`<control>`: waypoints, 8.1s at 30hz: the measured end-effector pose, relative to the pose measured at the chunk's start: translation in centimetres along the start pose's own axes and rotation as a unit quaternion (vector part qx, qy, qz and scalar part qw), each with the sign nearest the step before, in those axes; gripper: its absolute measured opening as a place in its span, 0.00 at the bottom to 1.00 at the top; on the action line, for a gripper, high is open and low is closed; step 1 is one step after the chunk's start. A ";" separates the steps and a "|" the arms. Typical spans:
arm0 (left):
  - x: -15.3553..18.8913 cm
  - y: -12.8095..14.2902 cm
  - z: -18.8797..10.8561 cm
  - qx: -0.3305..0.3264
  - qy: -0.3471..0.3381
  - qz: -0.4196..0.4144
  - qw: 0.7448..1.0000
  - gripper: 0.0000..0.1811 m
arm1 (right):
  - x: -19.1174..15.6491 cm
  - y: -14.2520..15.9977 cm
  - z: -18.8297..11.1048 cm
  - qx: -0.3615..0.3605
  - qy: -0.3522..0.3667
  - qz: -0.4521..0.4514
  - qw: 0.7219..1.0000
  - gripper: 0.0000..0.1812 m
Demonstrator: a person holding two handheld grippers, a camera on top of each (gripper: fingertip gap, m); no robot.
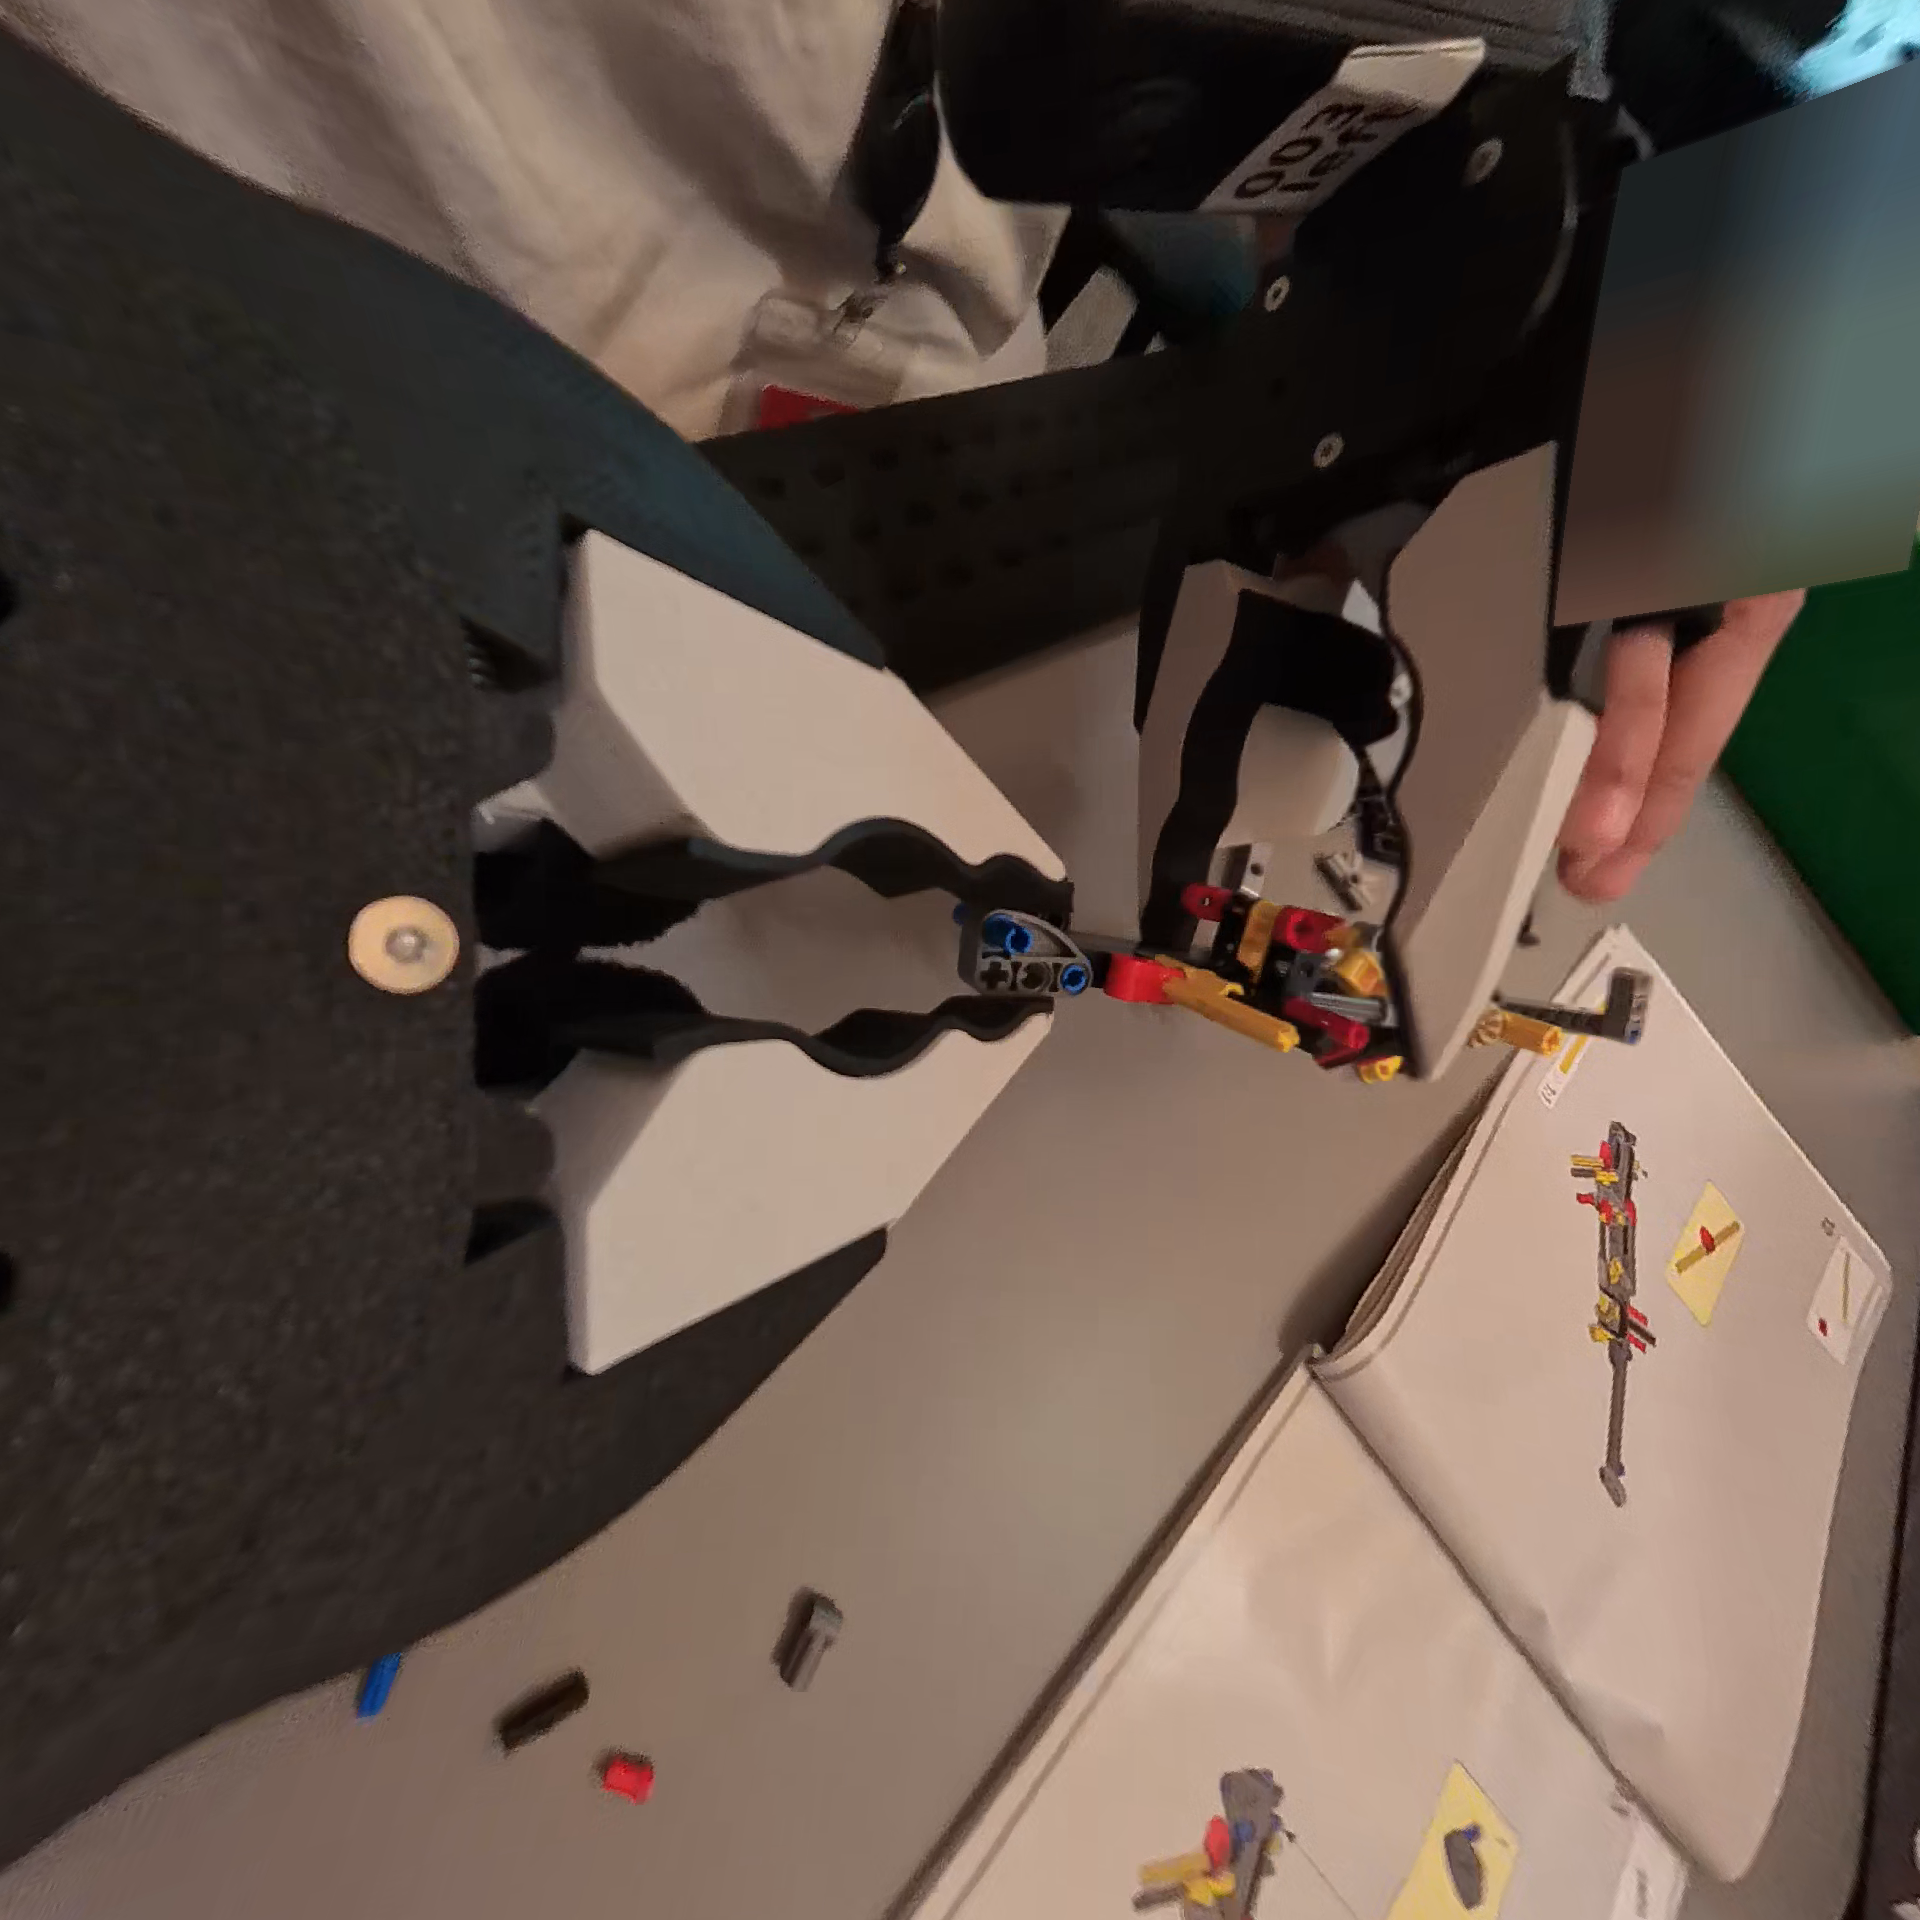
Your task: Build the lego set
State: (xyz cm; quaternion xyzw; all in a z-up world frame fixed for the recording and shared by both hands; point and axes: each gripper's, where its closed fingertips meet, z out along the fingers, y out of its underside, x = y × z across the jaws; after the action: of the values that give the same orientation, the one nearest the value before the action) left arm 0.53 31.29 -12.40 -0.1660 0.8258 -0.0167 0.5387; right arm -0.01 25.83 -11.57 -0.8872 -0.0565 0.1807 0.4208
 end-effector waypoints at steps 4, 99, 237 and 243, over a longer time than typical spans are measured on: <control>-1.3 1.1 -1.5 0.030 -0.009 -0.112 0.993 0.34 | 1.8 -0.1 -0.4 0.073 0.001 0.088 0.993 0.08; 0.4 -3.6 -5.3 0.345 0.475 -0.658 0.471 0.04 | -3.0 -2.2 1.0 0.209 -0.196 0.217 0.933 0.03; 4.2 0.3 -5.8 0.138 0.074 -0.145 0.977 0.27 | 2.3 -2.3 5.0 0.224 -0.105 0.415 0.876 0.02; 5.4 0.1 -5.7 0.148 0.144 -0.137 0.969 0.22 | 1.4 -2.3 5.7 0.199 -0.086 0.376 0.901 0.03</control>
State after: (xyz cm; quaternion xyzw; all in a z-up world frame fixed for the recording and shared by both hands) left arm -6.54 28.90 -14.84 -0.1916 0.8524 -0.2363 0.4252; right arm -0.66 31.76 -13.54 -0.7210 0.2821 0.4089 0.4831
